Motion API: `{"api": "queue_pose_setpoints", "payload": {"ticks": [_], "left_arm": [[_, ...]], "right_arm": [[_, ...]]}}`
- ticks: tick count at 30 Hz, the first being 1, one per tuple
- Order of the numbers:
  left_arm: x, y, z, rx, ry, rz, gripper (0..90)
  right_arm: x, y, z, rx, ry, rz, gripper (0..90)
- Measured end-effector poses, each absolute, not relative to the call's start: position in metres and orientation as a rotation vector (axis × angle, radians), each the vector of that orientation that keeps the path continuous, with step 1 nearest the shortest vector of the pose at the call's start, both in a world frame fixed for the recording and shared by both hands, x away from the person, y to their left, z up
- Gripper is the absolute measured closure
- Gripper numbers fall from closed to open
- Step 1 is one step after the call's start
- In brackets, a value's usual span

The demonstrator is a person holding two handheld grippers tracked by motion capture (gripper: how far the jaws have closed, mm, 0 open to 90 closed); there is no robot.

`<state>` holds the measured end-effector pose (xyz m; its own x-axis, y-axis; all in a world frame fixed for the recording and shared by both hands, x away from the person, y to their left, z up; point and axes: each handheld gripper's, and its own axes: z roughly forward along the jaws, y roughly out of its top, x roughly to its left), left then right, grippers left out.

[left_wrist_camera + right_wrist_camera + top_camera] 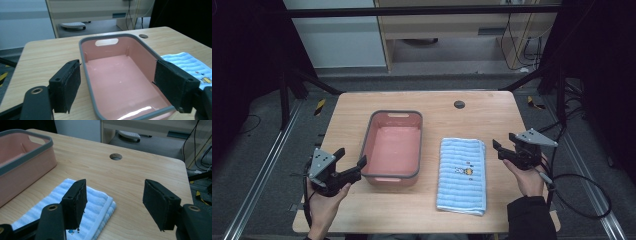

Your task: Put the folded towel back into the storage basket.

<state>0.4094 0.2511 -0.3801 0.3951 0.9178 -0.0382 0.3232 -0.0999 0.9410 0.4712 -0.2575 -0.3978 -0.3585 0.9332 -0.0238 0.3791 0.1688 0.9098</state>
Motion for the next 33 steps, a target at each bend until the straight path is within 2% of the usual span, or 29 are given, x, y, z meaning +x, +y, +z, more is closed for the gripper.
{"api": "queue_pose_setpoints", "payload": {"ticks": [17, 33], "left_arm": [[0.412, 0.193, -0.378, 1.702, 1.031, 0.666, 25.0], [0.411, 0.135, -0.388, 1.774, 0.936, 0.586, 28.4]], "right_arm": [[0.48, -0.242, -0.383, 1.192, 1.851, 1.176, 37.3], [0.49, -0.236, -0.387, 1.2, 1.866, 1.171, 38.5]]}}
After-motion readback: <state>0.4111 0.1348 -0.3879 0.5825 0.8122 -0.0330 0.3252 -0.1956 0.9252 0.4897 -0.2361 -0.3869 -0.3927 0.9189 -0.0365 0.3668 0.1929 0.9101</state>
